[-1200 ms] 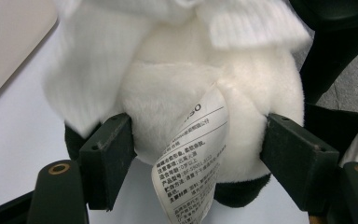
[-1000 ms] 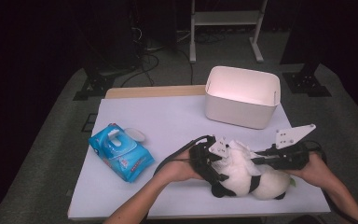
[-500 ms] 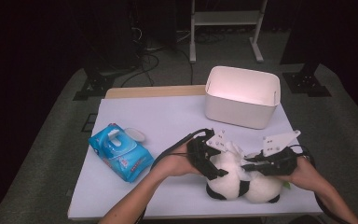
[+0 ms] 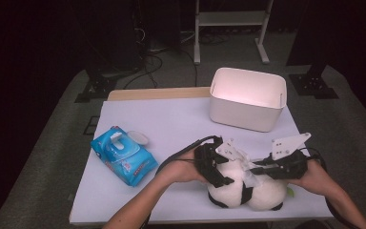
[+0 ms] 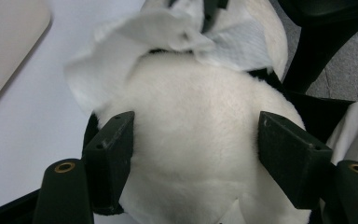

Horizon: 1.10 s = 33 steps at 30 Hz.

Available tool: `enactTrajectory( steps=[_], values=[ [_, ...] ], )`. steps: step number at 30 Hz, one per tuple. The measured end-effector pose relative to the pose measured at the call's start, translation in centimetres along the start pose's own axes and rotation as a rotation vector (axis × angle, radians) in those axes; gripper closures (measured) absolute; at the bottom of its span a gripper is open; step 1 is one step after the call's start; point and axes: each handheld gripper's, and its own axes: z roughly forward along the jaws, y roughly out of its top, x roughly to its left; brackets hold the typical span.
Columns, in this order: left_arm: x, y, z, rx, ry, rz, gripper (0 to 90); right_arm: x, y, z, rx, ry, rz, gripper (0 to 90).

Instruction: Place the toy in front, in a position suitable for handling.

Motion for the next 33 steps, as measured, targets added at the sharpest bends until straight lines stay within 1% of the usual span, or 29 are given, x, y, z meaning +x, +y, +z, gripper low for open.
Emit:
enactTrajectory(
  steps=[1,3,5,7,9,10,12,13,15,18,19,23,26,30,33],
  values=[
    [0.0,0.0,0.0,-0.003,0.001,0.000,28.7,-0.3,-0.4,-0.3,-0.003,-0.008,0.015,79.7],
    [-0.1,-0.1,0.0,-0.006,-0.003,0.002,28.7,-0.6,-0.8,-0.7,-0.019,-0.007,0.043,79.7],
    [-0.2,-0.2,0.0,-0.012,-0.005,-0.006,28.6,-0.6,-1.0,-0.7,-0.026,-0.005,0.048,79.7],
    [-0.2,-0.3,-0.3,-0.006,-0.009,0.002,28.6,-0.4,-0.9,-0.3,-0.022,-0.002,0.034,79.7],
    [-0.2,-0.2,-0.5,-0.015,-0.016,-0.003,28.4,-0.1,-0.7,0.1,-0.021,0.011,0.029,79.7],
    [-0.1,-0.1,-0.7,-0.016,-0.018,-0.001,28.4,0.0,-0.6,0.3,-0.023,0.015,0.018,79.7],
    [0.1,0.1,-1.0,-0.008,-0.022,0.001,28.1,0.5,-0.3,0.9,-0.020,0.025,0.007,79.7],
    [0.1,0.2,-1.0,-0.006,-0.023,0.000,27.8,0.7,-0.1,1.1,-0.016,0.023,-0.003,79.8],
    [0.4,0.4,-1.2,0.000,-0.035,0.002,27.4,0.9,0.1,1.2,-0.007,0.017,-0.018,79.9],
    [0.9,0.8,-1.3,-0.010,-0.046,-0.017,26.5,1.1,0.1,1.2,-0.006,0.024,-0.018,80.0],
    [1.1,0.9,-1.3,-0.003,-0.054,-0.014,26.4,1.2,0.1,1.2,-0.009,0.025,-0.017,80.0],
    [1.4,1.5,-0.7,0.029,-0.080,0.003,24.0,1.5,0.0,1.1,-0.007,0.031,-0.023,80.0],
    [1.6,2.0,-0.5,0.036,-0.090,0.007,23.8,1.5,-0.1,1.1,-0.015,0.036,-0.026,80.1],
    [2.2,2.4,0.0,0.054,-0.114,0.001,23.7,1.5,-0.2,1.2,-0.018,0.037,-0.030,80.1],
    [2.6,2.2,0.7,0.064,-0.135,-0.013,23.2,1.6,-0.3,1.2,-0.015,0.037,-0.031,80.1]
  ],
)
